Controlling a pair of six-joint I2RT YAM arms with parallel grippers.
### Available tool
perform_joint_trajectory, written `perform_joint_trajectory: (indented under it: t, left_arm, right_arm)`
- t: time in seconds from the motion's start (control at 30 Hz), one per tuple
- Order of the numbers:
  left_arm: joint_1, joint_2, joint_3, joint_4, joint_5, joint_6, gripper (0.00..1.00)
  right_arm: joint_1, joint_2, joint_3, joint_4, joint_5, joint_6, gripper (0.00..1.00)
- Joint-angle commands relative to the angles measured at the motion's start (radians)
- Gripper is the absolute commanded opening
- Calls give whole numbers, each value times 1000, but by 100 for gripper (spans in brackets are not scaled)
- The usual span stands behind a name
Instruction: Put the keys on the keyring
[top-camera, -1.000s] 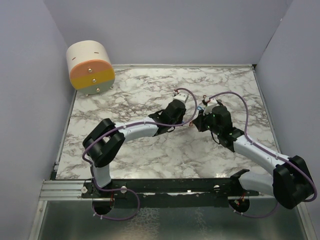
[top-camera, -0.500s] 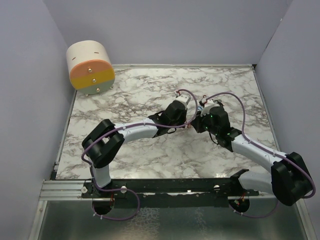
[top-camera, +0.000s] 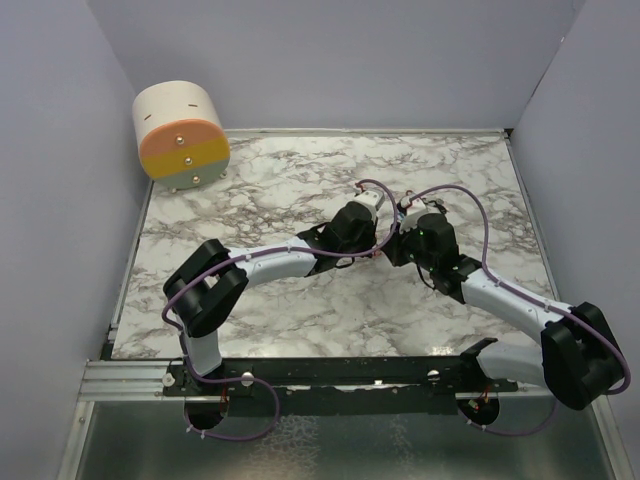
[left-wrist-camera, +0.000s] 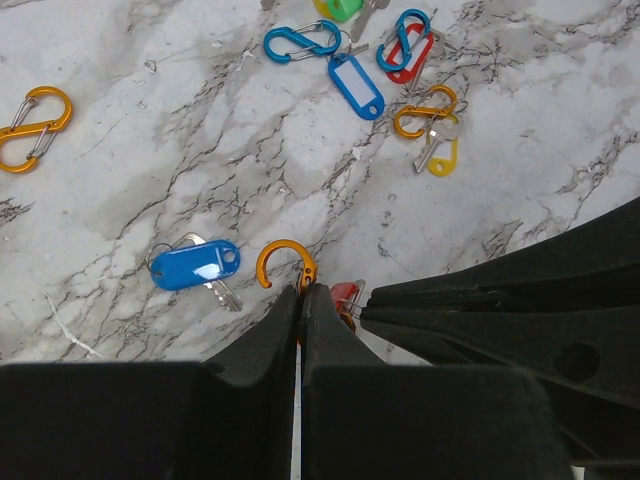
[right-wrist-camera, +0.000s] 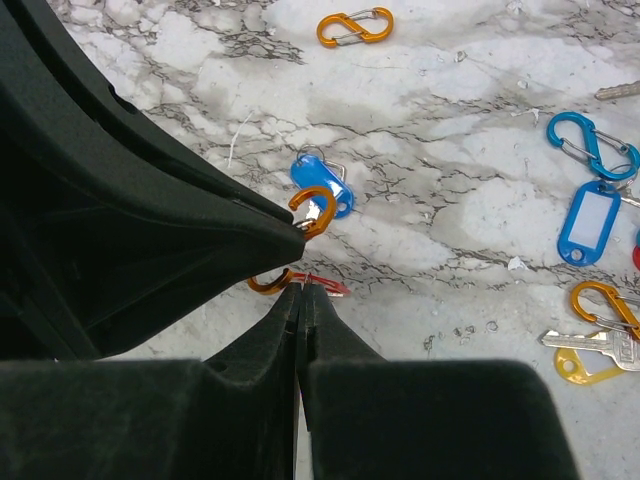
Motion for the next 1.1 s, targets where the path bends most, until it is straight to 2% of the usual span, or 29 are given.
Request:
perform_joint_trajectory:
  t: [0.0,1.07]
  left_arm:
    - [-6,-21,14,21,31,-4,0]
    - [-9,11,31,-5,52,10,0]
  right_arm:
    - [9,5,4,44,-15,-12,1]
    - [13,-15,0,41,-2,-11,1]
